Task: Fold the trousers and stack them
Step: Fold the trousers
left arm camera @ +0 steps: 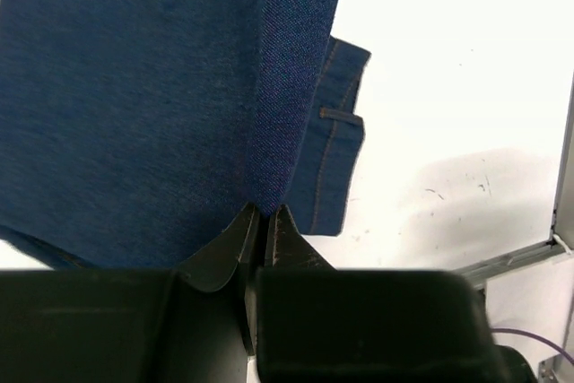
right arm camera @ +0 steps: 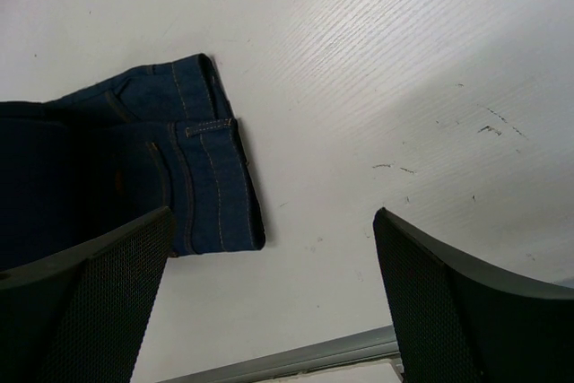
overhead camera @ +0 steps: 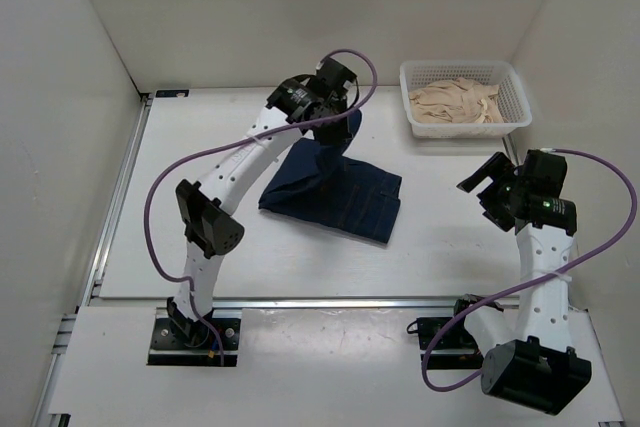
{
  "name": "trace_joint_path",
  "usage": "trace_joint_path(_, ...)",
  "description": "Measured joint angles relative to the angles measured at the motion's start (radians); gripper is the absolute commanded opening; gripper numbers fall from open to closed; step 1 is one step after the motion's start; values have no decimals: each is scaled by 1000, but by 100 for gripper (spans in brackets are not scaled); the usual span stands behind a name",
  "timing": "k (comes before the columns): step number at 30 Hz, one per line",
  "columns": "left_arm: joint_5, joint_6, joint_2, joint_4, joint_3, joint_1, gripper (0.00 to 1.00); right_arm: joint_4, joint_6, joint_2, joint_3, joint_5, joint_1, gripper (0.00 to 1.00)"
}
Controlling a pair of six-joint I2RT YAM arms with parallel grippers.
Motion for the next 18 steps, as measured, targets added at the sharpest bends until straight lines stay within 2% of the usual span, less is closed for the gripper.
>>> trace_joint_path(1,-1,-11,6,2,0,-9,14,1,0,-2,-2,0,0,96)
trace_joint_path(2,3,-21,14,8,-4,-21,23,1,0,-3,-4,0,0,96)
trace_joint_path(5,65,-20,42,42,-8,-62,72,0,0,-4,-14,0,0,96)
trace_joint_path(8,127,-8,126,32,74,-103,72,4,-1,-4,-28,-2,0,96)
trace_joint_path(9,134,-4,145,30,80,-111,63,6,-2,-4,-34,-3,0,96)
trace_joint_path(11,143,6,146,18,33,-108,58,8,-5,-5,-47,-4,0,96)
trace_joint_path(15,156,38,23,55,-226,8,57,22,-25,-2,-83,-30,1,96)
trace_joint_path(18,129,66,-74,66,-325,154,54,39,-51,27,-103,-91,4,94)
